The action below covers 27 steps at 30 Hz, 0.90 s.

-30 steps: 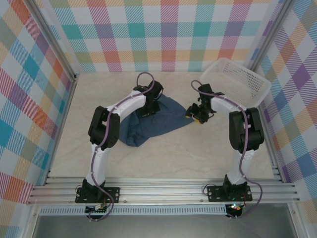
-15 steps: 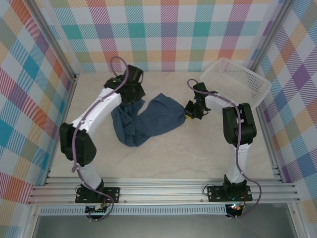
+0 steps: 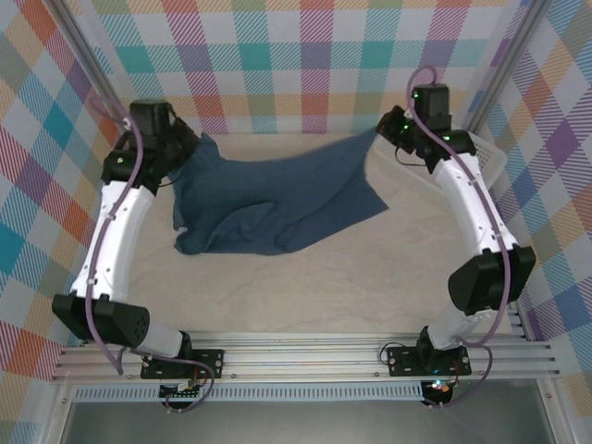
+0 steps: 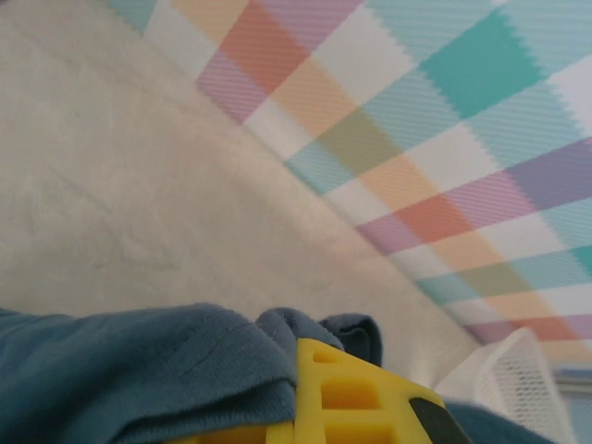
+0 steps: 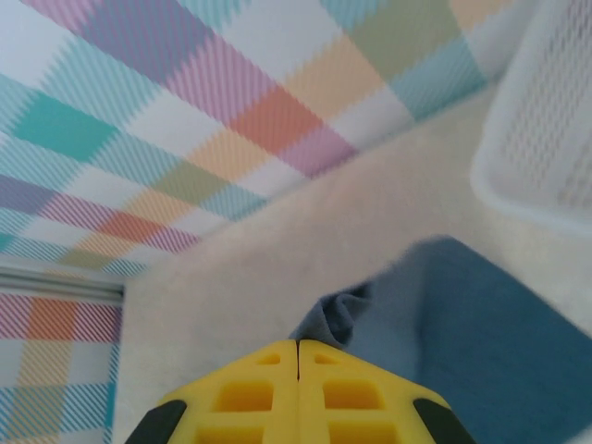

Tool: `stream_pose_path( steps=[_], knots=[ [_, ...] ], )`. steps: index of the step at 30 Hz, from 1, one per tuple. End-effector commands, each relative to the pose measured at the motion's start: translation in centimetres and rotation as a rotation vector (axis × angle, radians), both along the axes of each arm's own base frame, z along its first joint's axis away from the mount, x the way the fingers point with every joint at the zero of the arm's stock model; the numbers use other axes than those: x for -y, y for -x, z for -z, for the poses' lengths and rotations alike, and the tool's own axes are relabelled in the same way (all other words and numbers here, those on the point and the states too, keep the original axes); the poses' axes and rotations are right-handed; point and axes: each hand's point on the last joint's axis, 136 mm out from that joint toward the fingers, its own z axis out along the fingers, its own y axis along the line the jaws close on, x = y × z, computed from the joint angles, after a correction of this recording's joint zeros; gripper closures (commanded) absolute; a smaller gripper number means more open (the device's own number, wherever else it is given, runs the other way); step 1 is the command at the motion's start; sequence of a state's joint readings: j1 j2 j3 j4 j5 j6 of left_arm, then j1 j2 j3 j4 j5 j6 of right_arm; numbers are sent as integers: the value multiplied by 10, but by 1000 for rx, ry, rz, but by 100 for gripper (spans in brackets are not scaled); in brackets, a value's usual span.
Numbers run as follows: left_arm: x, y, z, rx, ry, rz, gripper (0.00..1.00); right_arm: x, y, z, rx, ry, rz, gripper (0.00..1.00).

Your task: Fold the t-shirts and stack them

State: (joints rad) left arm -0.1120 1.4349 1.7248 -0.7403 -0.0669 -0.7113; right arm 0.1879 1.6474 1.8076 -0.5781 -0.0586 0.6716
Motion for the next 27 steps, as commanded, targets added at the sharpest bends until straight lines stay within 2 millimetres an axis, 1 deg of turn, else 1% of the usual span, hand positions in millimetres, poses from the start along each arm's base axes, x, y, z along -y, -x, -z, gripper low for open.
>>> stream_pose_path(
  steps=[1, 5, 9, 14, 18, 22, 24, 27],
  knots=[
    [-10, 14, -54, 159, 28, 4, 100, 8, 12, -37, 79, 31, -1, 100],
    [-17, 28, -85, 246, 21, 19, 100, 12, 30, -80, 179, 19, -11, 100],
    [-20, 38, -110, 310, 7, 36, 100, 16, 48, -113, 271, 10, -15, 100],
    [-19, 54, -146, 404, -20, 54, 100, 24, 70, -142, 354, 15, -5, 100],
    [-28, 70, -166, 449, -59, 12, 100, 27, 88, -165, 425, 14, -12, 100],
    [-43, 98, -197, 550, -93, -68, 100, 31, 114, -196, 538, 12, -7, 100],
    [-49, 118, -217, 625, -108, -108, 100, 36, 133, -215, 611, 10, 2, 100],
    [-59, 148, -243, 727, -129, -163, 100, 41, 164, -238, 700, 8, 4, 100]
  ],
)
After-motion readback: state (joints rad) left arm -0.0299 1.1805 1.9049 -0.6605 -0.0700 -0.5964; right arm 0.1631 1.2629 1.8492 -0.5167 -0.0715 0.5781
